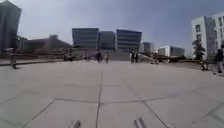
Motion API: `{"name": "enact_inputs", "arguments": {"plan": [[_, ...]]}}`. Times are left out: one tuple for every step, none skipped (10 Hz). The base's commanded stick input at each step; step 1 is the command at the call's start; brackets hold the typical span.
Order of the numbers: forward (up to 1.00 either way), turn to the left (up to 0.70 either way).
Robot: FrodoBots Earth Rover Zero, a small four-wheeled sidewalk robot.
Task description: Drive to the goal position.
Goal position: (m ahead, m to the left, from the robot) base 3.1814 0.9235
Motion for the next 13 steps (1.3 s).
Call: {"name": "enact_inputs", "arguments": {"plan": [[0.7,0.01],[0.7,0.01],[0.7,0.01],[0.7,0.01],[0.7,0.01],[0.7,0.01],[0.7,0.01],[0.7,0.01],[0.7,0.01],[0.7,0.01],[0.7,0.01],[0.7,0.01],[0.7,0.01]]}}
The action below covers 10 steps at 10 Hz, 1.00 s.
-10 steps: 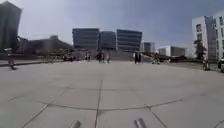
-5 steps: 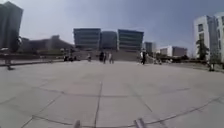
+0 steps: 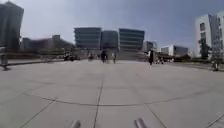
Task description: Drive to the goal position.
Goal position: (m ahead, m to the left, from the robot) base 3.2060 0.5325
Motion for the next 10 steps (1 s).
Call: {"name": "enact_inputs", "arguments": {"plan": [[0.7,0.01],[0.7,0.01],[0.7,0.01],[0.7,0.01],[0.7,0.01],[0.7,0.01],[0.7,0.01],[0.7,0.01],[0.7,0.01],[0.7,0.01]]}}
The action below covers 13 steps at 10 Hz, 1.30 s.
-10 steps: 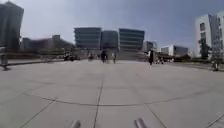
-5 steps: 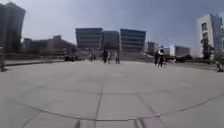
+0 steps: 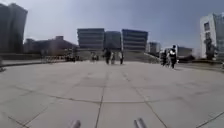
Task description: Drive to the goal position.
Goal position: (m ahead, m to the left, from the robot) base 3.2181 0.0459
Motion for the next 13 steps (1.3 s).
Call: {"name": "enact_inputs", "arguments": {"plan": [[0.7,0.01],[0.7,0.01],[0.7,0.01],[0.7,0.01],[0.7,0.02],[0.7,0.05],[0.7,0.15],[0.7,0.25],[0.7,0.29],[0.7,0.17],[0.7,0.02],[0.7,0.01],[0.7,0.01]]}}
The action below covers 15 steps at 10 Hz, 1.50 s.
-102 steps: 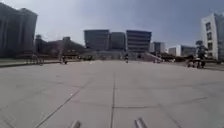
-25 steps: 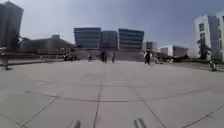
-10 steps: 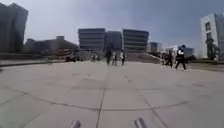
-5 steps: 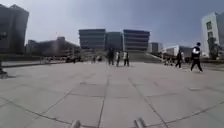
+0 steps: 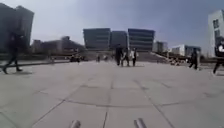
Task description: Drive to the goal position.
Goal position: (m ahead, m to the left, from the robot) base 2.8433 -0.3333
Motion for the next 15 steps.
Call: {"name": "enact_inputs", "arguments": {"plan": [[0.7,0.01],[0.7,-0.14],[0.7,-0.18],[0.7,-0.22],[0.7,-0.19],[0.7,-0.03],[0.7,0.01],[0.7,0.01],[0.7,0.01],[0.7,0.01],[0.7,0.01],[0.7,0.01],[0.7,0.0],[0.7,-0.01],[0.7,-0.02]]}}
